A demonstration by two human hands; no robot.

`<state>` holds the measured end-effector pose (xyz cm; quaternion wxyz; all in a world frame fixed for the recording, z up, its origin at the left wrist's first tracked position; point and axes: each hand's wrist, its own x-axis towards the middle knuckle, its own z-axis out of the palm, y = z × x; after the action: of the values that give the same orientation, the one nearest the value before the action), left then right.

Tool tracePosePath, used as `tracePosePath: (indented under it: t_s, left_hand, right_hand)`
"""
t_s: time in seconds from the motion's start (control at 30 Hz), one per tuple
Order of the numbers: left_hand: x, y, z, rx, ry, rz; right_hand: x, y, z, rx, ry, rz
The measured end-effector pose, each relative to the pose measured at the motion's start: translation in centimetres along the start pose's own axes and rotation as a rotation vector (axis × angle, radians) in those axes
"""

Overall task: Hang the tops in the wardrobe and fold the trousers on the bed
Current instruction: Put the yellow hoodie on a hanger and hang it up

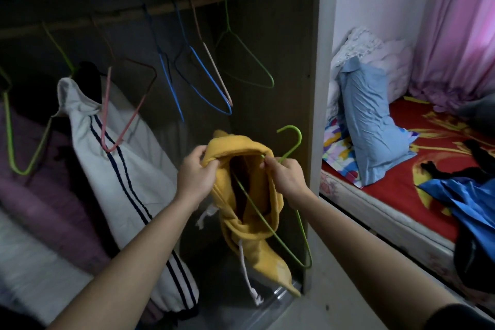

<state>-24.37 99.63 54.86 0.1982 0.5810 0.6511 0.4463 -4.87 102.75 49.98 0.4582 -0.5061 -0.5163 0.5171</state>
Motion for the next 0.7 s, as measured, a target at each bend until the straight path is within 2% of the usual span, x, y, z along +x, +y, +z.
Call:
tracePosePath:
  t_s: [0.13,0.17,0.2,0.23,0.27,0.33,0.37,0.43,0.5,0.63,0.7]
  left_hand:
    - [0.5,0.4,-0.5,-0.042,-0.654,-0.065]
    - [0.8,0.3,-0.5,-0.062,-0.761,-0.069]
    - [1.0,0.3,-0.5,-0.056,-0.776,-0.044]
    - [1.5,0.2,-0.3,-0.028,-0.696,-0.001]
    - [2.1,0.1,-0.1,0.027,-0.547,0.065]
    - [3.7,-0.2,0.2,0.326,-0.255,0.266]
    - [4.4,-0.3,0.4,0.506,-0.205,0.367]
    - [5.8,-0.3,0.6,0.773,-0.249,0.478]
    - [6.8,-0.1,0.7,0.867,-0.305,0.503]
    - [7.3,0.6,1.5,0.657,-0.401,0.493]
    - [6.3,1.1,2.2,0.644,-0.422,0.484]
  right_hand:
    - [0.1,0.2,-0.6,0.053,0.034,-0.026]
    - [0.1,0.6,-0.9,0.035,0.031,-0.042]
    - [0.1,0.8,-1.2,0.011,0.033,-0.059]
    - [0.1,0.8,-1.7,-0.009,0.038,-0.076]
    - [0.1,0.7,-2.1,-0.024,0.040,-0.099]
    - [0.0,0.4,-2.7,-0.064,0.029,-0.155]
    - [-0.1,0.3,-3.0,-0.084,0.016,-0.180]
    - [-0.1,0.0,-3.7,-0.116,-0.020,-0.221]
    - [-0.2,-0.6,-4.5,-0.139,-0.045,-0.246]
    - [0.2,-1.3,-6.7,-0.188,-0.001,-0.273]
    - [0.5,-1.0,-7.2,-0.186,0.029,-0.272]
